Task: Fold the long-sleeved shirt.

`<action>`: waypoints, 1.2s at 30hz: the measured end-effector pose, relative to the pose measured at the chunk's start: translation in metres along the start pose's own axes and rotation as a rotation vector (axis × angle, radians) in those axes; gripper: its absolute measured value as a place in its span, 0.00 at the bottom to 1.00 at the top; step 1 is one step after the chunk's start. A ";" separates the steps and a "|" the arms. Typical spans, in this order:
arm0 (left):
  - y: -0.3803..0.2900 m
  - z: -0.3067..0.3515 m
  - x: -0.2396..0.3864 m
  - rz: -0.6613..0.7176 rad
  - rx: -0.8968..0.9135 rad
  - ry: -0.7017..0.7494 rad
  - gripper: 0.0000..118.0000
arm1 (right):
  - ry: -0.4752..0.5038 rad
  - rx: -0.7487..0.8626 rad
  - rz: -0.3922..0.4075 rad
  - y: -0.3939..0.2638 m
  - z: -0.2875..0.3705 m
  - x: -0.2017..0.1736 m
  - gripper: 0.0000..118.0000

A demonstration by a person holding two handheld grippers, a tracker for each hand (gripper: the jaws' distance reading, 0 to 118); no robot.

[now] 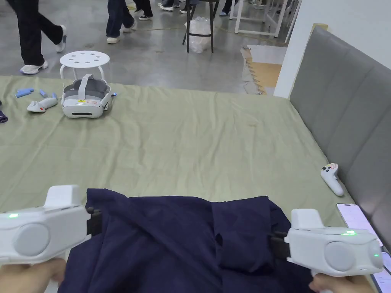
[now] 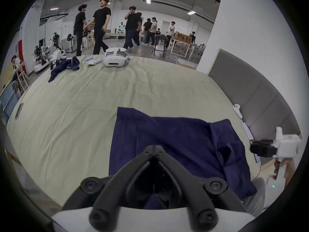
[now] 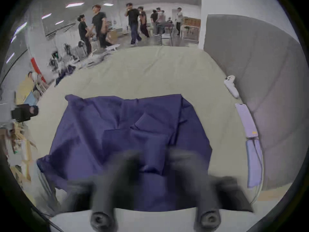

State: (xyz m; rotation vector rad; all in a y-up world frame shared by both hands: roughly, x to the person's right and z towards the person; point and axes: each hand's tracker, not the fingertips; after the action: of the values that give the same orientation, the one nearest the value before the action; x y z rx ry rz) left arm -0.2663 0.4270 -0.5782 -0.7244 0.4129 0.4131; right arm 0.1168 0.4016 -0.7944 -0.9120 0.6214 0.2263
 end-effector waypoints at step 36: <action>0.086 -0.166 -0.017 -0.166 -0.291 0.120 0.11 | -0.023 -0.323 -0.051 0.177 -0.209 0.060 0.79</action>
State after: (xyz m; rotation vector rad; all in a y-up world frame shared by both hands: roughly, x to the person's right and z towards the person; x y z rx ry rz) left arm -0.3586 0.3648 -0.7286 -1.0626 0.4060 0.2754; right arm 0.0032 0.3383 -1.0425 -1.2325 0.5480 0.2967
